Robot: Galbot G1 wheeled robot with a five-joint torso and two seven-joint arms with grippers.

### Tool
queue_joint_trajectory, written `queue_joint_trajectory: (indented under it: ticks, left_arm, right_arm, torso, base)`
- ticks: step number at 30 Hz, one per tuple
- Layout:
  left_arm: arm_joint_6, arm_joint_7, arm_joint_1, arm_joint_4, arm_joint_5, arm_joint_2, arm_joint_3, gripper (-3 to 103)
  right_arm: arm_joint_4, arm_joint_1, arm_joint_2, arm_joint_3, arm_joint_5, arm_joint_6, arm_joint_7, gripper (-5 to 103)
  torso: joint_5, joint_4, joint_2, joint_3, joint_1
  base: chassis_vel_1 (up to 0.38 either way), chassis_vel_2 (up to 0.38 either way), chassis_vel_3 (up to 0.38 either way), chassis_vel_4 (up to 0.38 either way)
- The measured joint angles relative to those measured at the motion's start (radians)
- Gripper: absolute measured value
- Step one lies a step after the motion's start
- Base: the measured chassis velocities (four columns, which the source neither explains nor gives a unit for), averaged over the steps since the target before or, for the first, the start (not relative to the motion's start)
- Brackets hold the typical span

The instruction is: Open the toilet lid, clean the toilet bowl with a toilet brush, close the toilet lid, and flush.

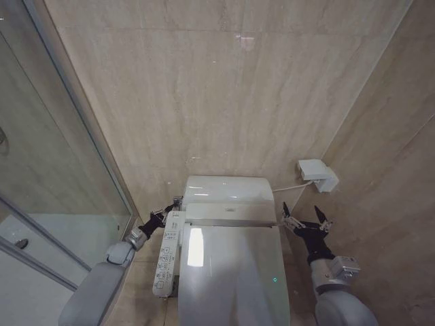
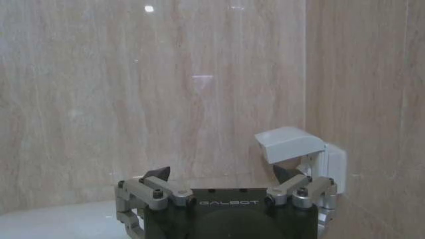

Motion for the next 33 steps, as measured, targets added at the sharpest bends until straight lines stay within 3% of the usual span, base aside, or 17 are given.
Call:
queue_joint_trajectory:
  ticks: [5, 9, 13, 19, 21, 24, 26, 27, 33]
  left_arm:
    - [0.018, -0.011, 0.058, -0.031, 0.008, -0.003, -0.053, 0]
    - [0.065, -0.054, 0.177, -0.09, 0.05, 0.008, -0.127, 0]
    - [0.067, -0.075, 0.22, -0.113, 0.045, 0.016, -0.155, 0]
    - [0.066, -0.193, 0.311, -0.258, 0.0, 0.035, -0.238, 0]
    - [0.092, -0.243, 0.341, -0.33, -0.013, 0.04, -0.269, 0]
    - [0.112, -0.263, 0.354, -0.366, -0.017, 0.044, -0.278, 0]
    - [0.156, -0.311, 0.393, -0.452, -0.035, 0.047, -0.3, 0]
    - [0.173, -0.325, 0.408, -0.488, -0.044, 0.045, -0.311, 16]
    - [0.263, -0.375, 0.477, -0.647, -0.076, 0.014, -0.378, 16]
  right_arm:
    - [0.0, 0.0, 0.0, 0.0, 0.0, 0.0, 0.0, 100]
    - [0.0, 0.0, 0.0, 0.0, 0.0, 0.0, 0.0, 100]
    - [0.0, 0.0, 0.0, 0.0, 0.0, 0.0, 0.0, 100]
    - [0.0, 0.0, 0.0, 0.0, 0.0, 0.0, 0.0, 100]
    - [0.0, 0.0, 0.0, 0.0, 0.0, 0.0, 0.0, 100]
    - [0.0, 0.0, 0.0, 0.0, 0.0, 0.0, 0.0, 100]
    - [0.0, 0.0, 0.0, 0.0, 0.0, 0.0, 0.0, 100]
    - [0.0, 0.0, 0.0, 0.0, 0.0, 0.0, 0.0, 100]
    - [0.0, 0.0, 0.0, 0.0, 0.0, 0.0, 0.0, 100]
  torso:
    - [-0.0006, -0.0005, 0.0, 0.0, 0.0]
    - [-0.0002, 0.0009, 0.0, 0.0, 0.0]
    - [-0.0005, 0.0011, 0.0, 0.0, 0.0]
    - [0.0, 0.0011, 0.0, 0.0, 0.0]
    - [0.0001, 0.0012, 0.0, 0.0, 0.0]
    - [0.0001, 0.0014, 0.0, 0.0, 0.0]
    - [0.0002, 0.0013, 0.0, 0.0, 0.0]
    - [0.0001, 0.0015, 0.0, 0.0, 0.0]
    - [0.0001, 0.0013, 0.0, 0.0, 0.0]
  base:
    - [0.0, 0.0, 0.0, 0.0]
    - [0.0, 0.0, 0.0, 0.0]
    - [0.0, 0.0, 0.0, 0.0]
    - [0.0, 0.0, 0.0, 0.0]
    - [0.0, 0.0, 0.0, 0.0]
    - [0.0, 0.0, 0.0, 0.0]
    - [0.0, 0.0, 0.0, 0.0]
    - [0.0, 0.0, 0.0, 0.0]
    - [0.0, 0.0, 0.0, 0.0]
